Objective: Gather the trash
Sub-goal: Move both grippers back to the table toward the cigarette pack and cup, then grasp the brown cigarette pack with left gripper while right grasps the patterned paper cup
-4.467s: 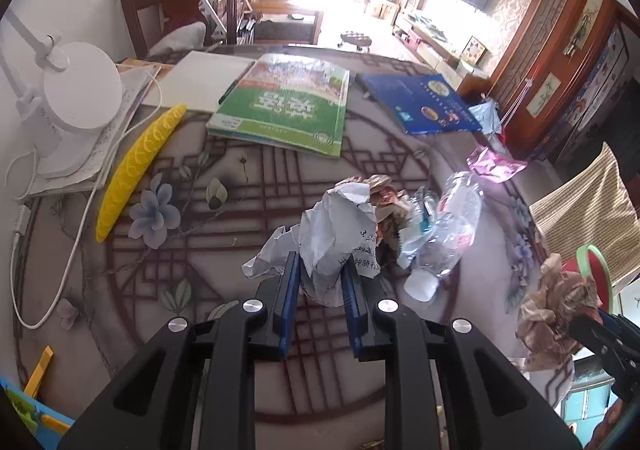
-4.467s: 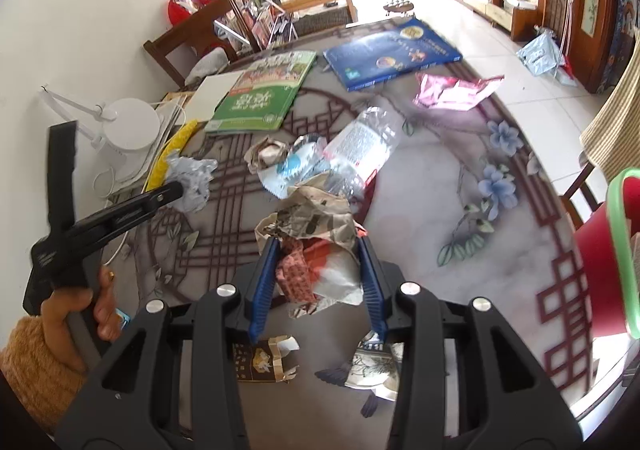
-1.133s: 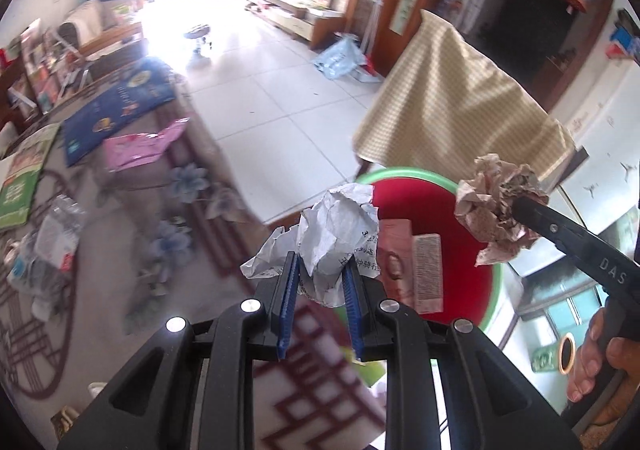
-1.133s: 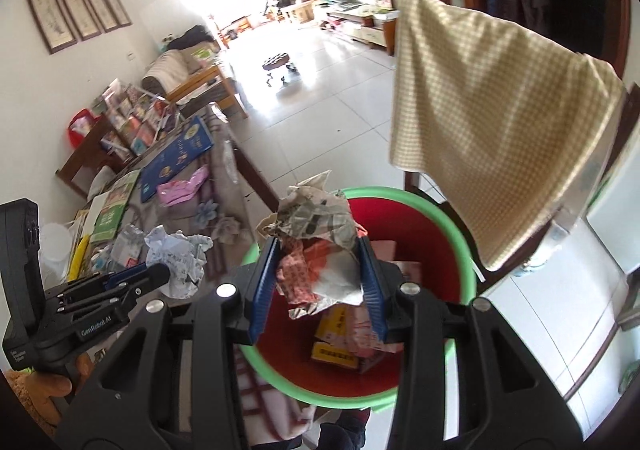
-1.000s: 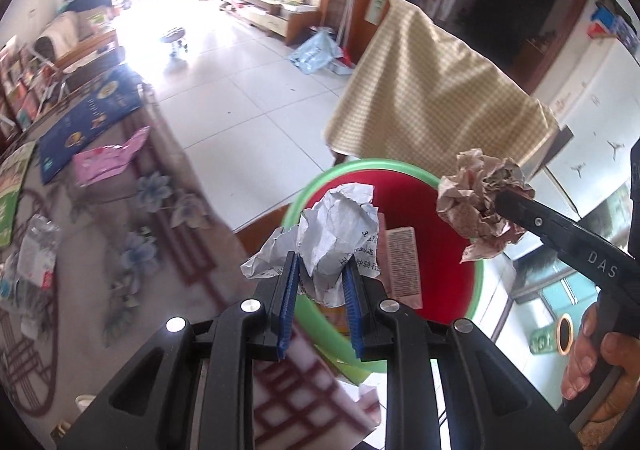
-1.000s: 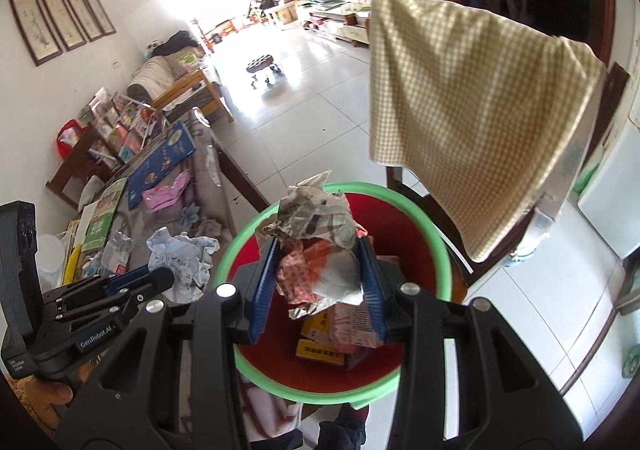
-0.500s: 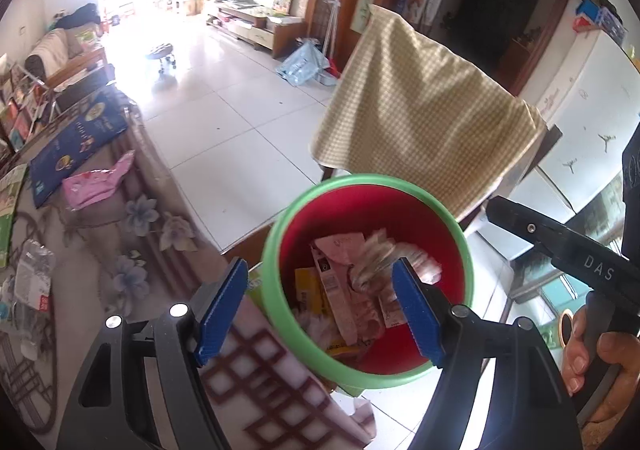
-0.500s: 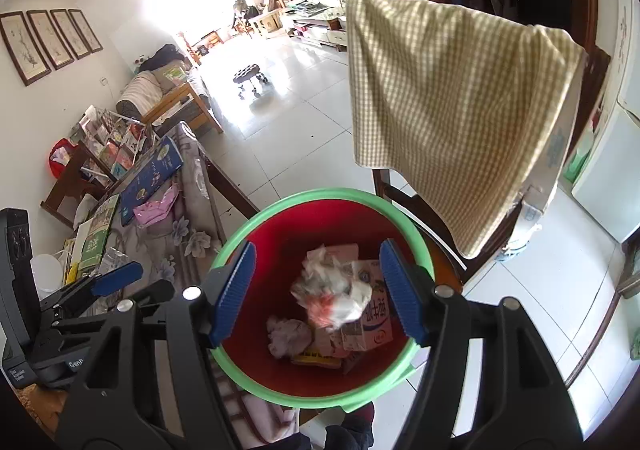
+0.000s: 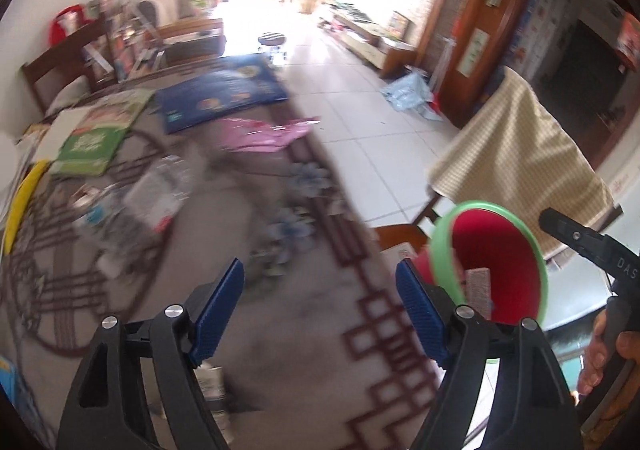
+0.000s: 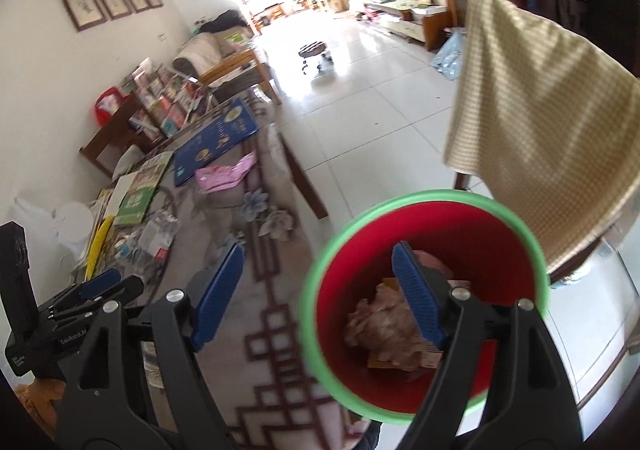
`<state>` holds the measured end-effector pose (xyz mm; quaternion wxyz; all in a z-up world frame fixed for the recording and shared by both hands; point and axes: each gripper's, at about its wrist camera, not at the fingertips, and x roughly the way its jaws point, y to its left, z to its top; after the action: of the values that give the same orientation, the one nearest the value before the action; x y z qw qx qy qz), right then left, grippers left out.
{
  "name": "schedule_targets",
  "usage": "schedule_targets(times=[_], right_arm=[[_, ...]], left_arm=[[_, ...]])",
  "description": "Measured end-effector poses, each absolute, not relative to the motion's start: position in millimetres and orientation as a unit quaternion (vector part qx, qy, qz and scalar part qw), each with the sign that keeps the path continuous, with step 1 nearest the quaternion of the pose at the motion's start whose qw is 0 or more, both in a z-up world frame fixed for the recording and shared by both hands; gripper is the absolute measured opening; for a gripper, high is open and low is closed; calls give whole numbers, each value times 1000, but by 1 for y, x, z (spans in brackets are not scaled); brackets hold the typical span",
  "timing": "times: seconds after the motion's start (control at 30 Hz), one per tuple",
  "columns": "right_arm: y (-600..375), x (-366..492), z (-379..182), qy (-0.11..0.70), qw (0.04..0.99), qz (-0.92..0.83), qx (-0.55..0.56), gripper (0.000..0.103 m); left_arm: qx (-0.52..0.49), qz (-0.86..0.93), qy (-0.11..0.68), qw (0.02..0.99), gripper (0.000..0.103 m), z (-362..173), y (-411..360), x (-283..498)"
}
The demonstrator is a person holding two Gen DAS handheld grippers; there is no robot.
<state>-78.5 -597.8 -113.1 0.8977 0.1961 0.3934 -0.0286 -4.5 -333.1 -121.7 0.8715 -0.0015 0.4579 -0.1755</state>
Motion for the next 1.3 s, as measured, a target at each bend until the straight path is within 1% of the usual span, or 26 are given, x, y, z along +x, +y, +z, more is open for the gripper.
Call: schedule_targets(times=[0.03,0.2,0.33,0.4,0.53,0.7,0.8,0.93,1.03,1.17,1.23,1.27,1.3], right_arm=[[-591,-75,-113,396,898,-21,193,78],[-545,-55,-119,415,892,18,176,78],[-508,-41,-123,430,887,40,162,78],[-484,-35,-124,435,885,52,159,79],[-435,-30,-130,451,875,71,162,79],[-374,-31,-150,486,853,89,164,79],[-347,-36,-163,503,842,87,175,79],[-321,-47,-179,518,832,67,186,80],[-312,-55,-190,529,825,45,196,82],[-310,-61,-205,543,814,18,204,82],[-311,-64,-211,545,811,5,211,82],[-311,-66,-213,545,811,0,213,82],[-311,-67,-215,546,810,-3,215,81]], left_arm=[[-11,-157,462,873,77,-125,-313,-4],[-32,-90,485,870,77,-148,-226,-7],[-20,-80,490,868,78,-159,-162,-17],[3,-95,500,861,80,-166,-135,-20],[76,-143,520,839,80,-182,-104,-25],[171,-229,531,798,80,-204,-100,-35],[203,-273,537,772,80,-219,-105,-36],[219,-304,544,750,80,-236,-107,-30],[220,-322,549,739,80,-244,-108,-23],[232,-338,552,726,80,-254,-112,-21],[235,-348,549,723,78,-256,-114,-22],[235,-351,549,721,75,-257,-115,-22],[234,-355,550,719,67,-258,-116,-23]])
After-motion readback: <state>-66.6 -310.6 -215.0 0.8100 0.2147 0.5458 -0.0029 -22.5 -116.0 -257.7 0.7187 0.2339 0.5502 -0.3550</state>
